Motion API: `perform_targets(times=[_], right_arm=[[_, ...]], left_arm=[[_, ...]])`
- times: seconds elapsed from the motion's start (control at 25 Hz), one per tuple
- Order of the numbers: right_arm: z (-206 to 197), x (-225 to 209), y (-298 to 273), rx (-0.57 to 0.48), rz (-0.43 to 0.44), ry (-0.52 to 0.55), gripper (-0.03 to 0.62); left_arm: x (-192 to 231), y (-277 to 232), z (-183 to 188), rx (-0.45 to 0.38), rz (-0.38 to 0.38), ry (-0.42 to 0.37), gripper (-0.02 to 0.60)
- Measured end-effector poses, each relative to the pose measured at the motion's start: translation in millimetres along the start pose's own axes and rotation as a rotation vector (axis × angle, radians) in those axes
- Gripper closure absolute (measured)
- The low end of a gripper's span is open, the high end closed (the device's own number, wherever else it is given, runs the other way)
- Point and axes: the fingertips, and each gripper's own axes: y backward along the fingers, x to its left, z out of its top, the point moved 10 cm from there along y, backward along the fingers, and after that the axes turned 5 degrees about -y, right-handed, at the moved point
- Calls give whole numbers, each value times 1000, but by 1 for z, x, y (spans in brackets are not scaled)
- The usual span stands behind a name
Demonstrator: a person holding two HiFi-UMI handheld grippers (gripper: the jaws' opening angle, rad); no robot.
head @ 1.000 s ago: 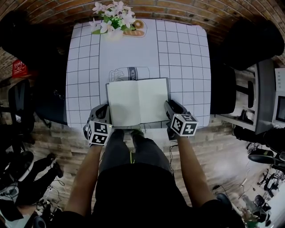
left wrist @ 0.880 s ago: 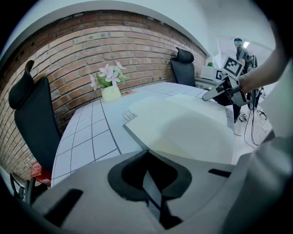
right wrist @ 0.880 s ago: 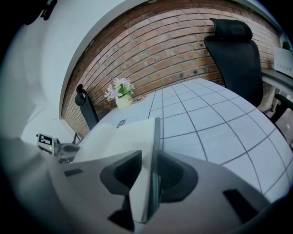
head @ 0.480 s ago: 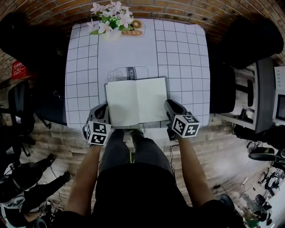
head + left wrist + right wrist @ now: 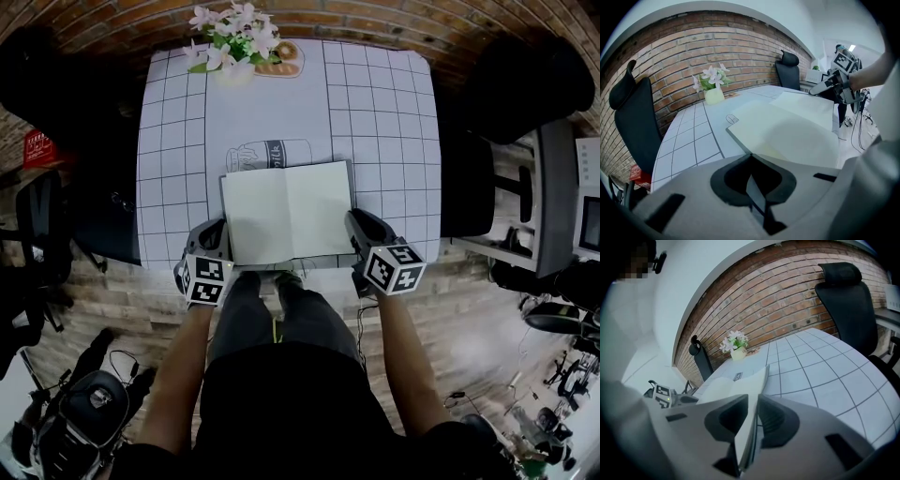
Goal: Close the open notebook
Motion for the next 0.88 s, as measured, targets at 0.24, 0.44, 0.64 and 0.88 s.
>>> perform_targets(times=[0.24,0.44,0.64,0.88], right_arm=[[5,13,5,-31,16,19,520],[8,25,9,-50,21,20,520],[11,35,12,-67,20,25,520],[14,48,13,-76,26,50,520]], left_arm=[[1,-1,0,-17,-8,16,557],[2,0,-2,-16,-18,30,557],[3,0,-3,-26,-33,40,557],[5,0,-1,-55,-45,58,557]])
